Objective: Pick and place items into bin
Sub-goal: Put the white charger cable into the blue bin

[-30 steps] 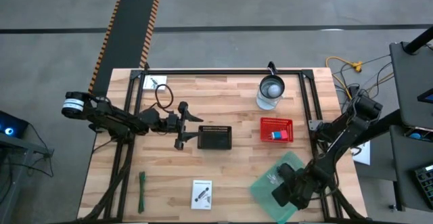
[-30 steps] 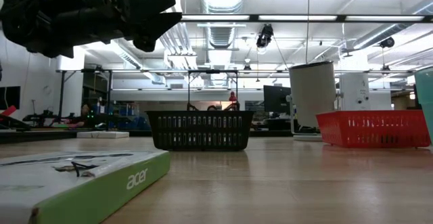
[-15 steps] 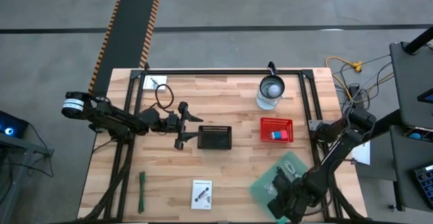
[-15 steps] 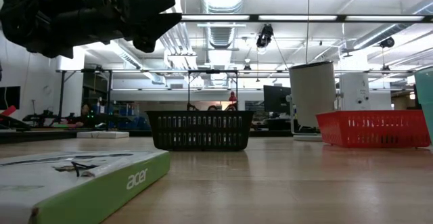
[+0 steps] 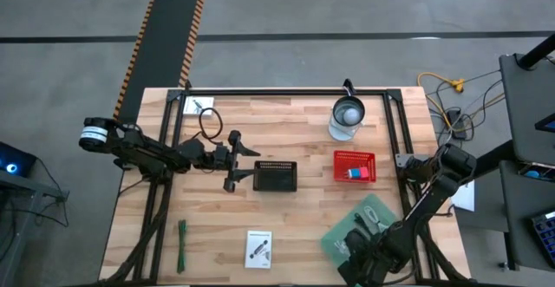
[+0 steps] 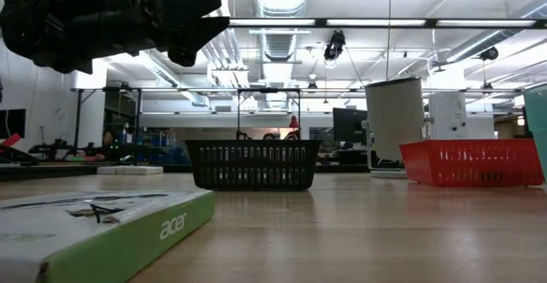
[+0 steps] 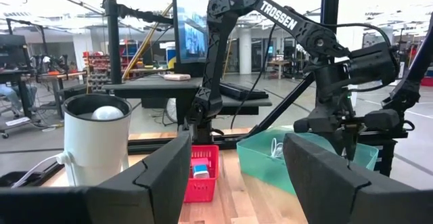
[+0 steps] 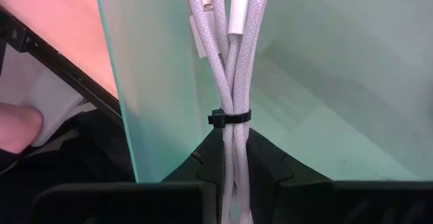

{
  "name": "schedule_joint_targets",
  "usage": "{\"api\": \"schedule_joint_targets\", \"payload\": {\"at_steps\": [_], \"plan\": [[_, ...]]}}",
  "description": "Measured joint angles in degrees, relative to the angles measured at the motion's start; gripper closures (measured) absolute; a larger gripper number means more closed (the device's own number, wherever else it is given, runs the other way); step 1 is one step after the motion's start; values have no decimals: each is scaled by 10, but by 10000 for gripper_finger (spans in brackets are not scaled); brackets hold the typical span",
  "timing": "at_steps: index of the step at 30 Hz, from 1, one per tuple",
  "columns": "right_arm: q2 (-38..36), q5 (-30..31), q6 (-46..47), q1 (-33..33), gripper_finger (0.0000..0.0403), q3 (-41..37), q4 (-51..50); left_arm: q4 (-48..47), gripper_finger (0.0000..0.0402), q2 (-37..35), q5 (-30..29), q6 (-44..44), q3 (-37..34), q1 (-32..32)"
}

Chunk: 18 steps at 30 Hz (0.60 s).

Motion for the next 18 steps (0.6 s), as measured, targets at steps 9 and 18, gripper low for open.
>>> {"api": "schedule_joint_targets", "payload": {"at_steps": [9, 18], "plan": [[1, 14, 1, 0, 375, -14, 4, 0, 182, 0, 0, 0, 0, 0], [15, 20, -1, 0, 375, -28, 15, 0, 182, 0, 0, 0, 0, 0]]}}
